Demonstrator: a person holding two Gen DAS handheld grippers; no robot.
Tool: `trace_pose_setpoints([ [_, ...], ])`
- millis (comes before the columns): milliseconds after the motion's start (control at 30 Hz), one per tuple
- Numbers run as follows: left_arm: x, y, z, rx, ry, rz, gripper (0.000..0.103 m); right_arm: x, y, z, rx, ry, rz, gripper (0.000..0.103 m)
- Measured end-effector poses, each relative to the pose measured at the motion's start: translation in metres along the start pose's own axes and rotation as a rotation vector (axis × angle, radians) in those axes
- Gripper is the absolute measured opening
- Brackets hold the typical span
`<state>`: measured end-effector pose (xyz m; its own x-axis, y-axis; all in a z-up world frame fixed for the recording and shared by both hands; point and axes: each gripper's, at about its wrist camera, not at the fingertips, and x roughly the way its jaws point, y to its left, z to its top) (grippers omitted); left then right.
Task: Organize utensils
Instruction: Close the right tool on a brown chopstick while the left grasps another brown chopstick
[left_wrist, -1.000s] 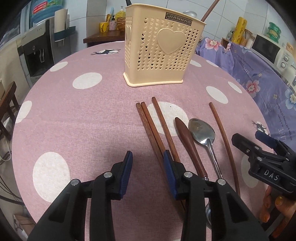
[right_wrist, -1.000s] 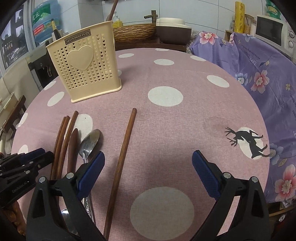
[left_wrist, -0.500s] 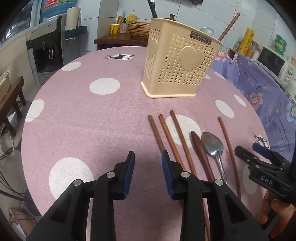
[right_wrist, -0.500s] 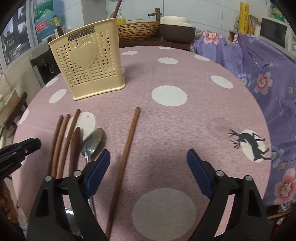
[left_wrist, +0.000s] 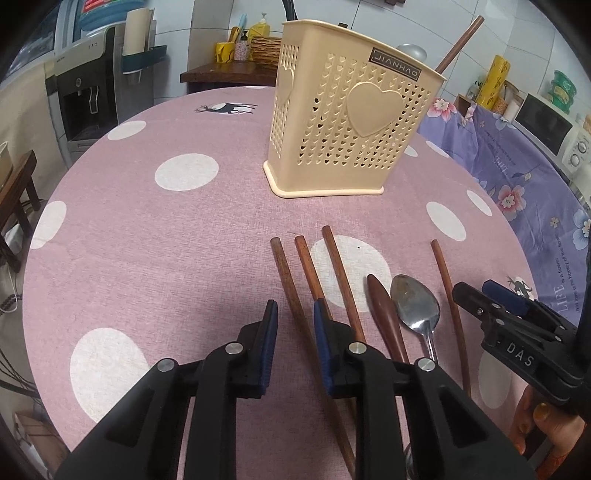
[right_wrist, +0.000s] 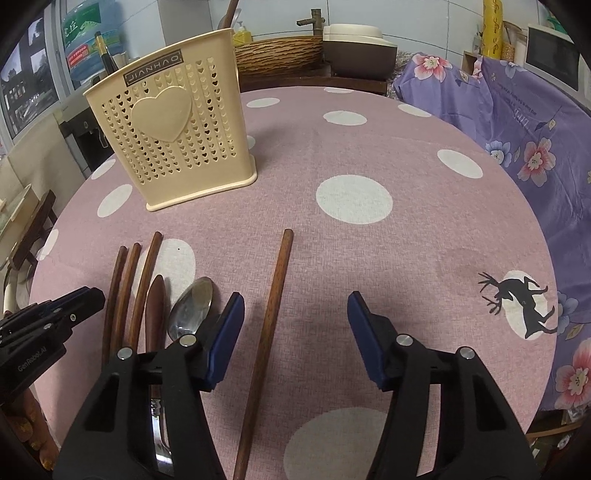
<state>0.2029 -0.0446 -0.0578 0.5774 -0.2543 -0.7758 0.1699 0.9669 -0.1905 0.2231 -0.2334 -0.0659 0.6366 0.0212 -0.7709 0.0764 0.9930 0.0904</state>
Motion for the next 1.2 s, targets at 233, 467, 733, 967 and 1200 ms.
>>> trace_pose_setpoints([
  [233, 0.011, -0.001, 0.002, -0.011, 0.016, 0.025, 0.018, 0.006, 0.003, 0.005, 0.006, 0.012, -0.004, 0.047],
  [467, 0.014, -0.001, 0.006, -0.006, 0.007, 0.040, 0.017, 0.020, 0.010, 0.010, -0.017, 0.032, -0.033, 0.033],
  [733, 0.025, 0.000, 0.019, -0.006, 0.010, 0.041, 0.010, 0.034, 0.013, 0.025, -0.030, 0.028, -0.056, 0.022],
  [967, 0.029, -0.001, 0.023, 0.007, 0.014, 0.046, 0.009, 0.038, 0.013, 0.030, -0.039, 0.027, -0.058, 0.019],
  [1200, 0.030, 0.001, 0.024, -0.014, 0.006, 0.042, 0.009, 0.038, 0.015, 0.030, -0.038, 0.019, -0.053, 0.009],
])
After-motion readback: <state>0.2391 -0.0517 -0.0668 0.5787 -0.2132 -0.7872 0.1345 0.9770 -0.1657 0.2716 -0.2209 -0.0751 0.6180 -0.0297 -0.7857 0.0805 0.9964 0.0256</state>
